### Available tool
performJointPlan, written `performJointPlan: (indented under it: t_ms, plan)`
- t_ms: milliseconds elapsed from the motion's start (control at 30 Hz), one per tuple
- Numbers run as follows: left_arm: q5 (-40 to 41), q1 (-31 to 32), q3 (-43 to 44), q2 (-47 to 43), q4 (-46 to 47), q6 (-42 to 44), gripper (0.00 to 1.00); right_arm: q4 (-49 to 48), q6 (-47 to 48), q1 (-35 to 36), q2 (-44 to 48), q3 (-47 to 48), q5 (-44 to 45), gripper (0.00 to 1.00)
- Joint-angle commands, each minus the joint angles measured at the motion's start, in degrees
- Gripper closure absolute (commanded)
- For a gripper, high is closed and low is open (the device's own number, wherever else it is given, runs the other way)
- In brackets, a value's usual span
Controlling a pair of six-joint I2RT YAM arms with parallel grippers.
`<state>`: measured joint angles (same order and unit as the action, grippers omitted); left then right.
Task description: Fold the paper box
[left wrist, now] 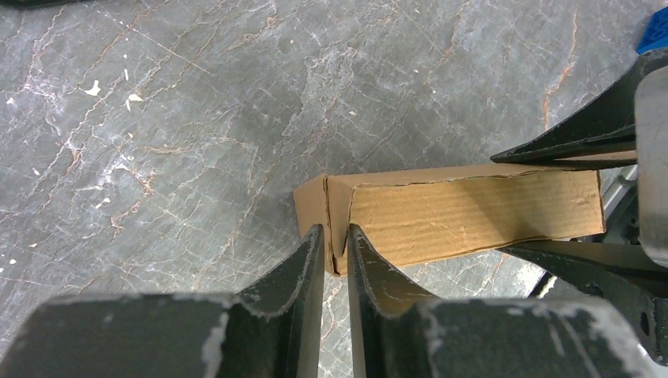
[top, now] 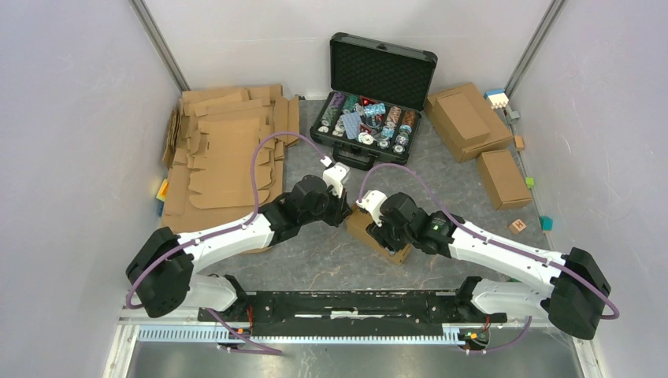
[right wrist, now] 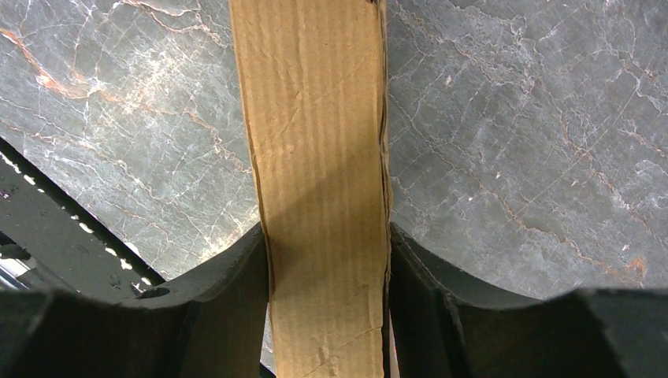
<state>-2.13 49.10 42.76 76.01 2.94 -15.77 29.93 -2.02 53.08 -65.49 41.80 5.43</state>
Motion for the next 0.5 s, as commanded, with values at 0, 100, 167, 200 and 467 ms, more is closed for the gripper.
performJointPlan:
  t_ms: [0, 100, 167, 200, 467]
  plan:
    - [-1.0, -0.4, 0.8, -0.3, 2.3, -0.1, 0.79, -1.8, 0.1, -0.2, 0.5, -0.1, -1.3, 0.50]
    - [-0.9, -0.4, 1.2, 0.6, 1.6, 0.1, 0.87, -1.8, 0.2, -0.1, 0.4, 0.1, -1.0, 0.50]
    - [-1.0, -0.4, 1.2, 0.8, 1.1, 0.4, 0.96, -1.6, 0.2, -0.1, 0.2, 0.5, -0.4, 0.50]
    - [-1.1, -0.4, 1.2, 0.7, 0.9, 0.5, 0.98, -1.5, 0.1, -0.1, 0.1, 0.8, -0.1, 0.50]
    - [2.6, -0.3, -0.3, -1.1, -1.5, 0.9, 0.98, -4.1, -0.1, -0.1, -1.6, 3.5, 2.4, 0.51]
